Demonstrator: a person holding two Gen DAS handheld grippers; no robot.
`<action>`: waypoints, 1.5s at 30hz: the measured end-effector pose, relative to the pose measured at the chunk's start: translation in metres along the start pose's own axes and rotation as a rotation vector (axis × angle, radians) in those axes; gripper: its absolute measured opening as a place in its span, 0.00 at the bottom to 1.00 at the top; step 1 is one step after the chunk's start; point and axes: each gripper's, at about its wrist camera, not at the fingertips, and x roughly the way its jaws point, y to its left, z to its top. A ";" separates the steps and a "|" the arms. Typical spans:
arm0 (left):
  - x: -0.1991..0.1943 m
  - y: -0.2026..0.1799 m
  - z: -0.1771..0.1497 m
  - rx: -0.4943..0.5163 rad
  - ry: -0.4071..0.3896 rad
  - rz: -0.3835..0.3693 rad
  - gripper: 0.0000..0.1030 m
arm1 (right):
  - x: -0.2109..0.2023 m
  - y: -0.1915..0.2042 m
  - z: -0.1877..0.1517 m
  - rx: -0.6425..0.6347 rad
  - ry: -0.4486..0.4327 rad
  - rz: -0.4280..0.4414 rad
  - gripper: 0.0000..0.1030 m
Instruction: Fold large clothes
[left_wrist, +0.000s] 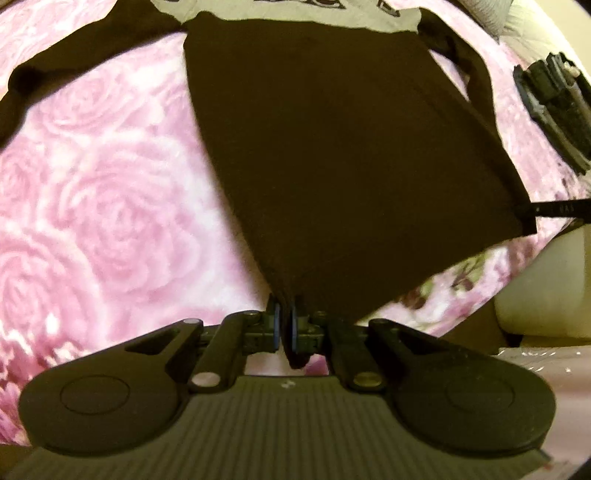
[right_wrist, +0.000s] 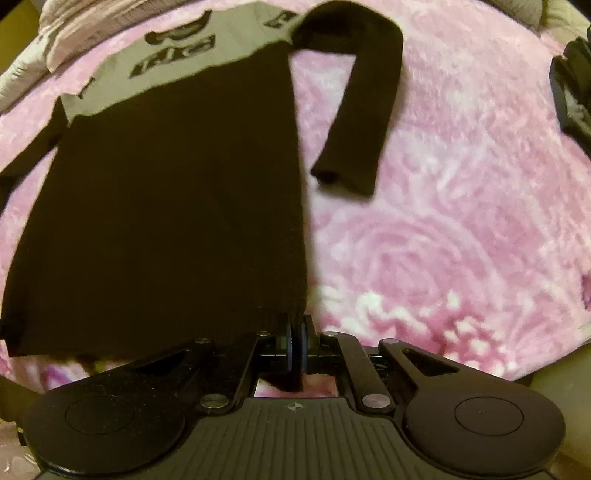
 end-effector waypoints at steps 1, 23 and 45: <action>0.002 -0.002 -0.001 0.007 0.004 0.009 0.03 | 0.005 0.001 0.000 -0.007 0.006 -0.001 0.00; -0.092 0.161 0.065 -0.054 -0.157 0.367 0.48 | -0.023 0.135 0.083 -0.170 -0.192 0.064 0.45; -0.089 0.370 0.130 -0.006 -0.094 0.263 0.07 | 0.064 0.372 0.136 -0.264 -0.102 0.056 0.48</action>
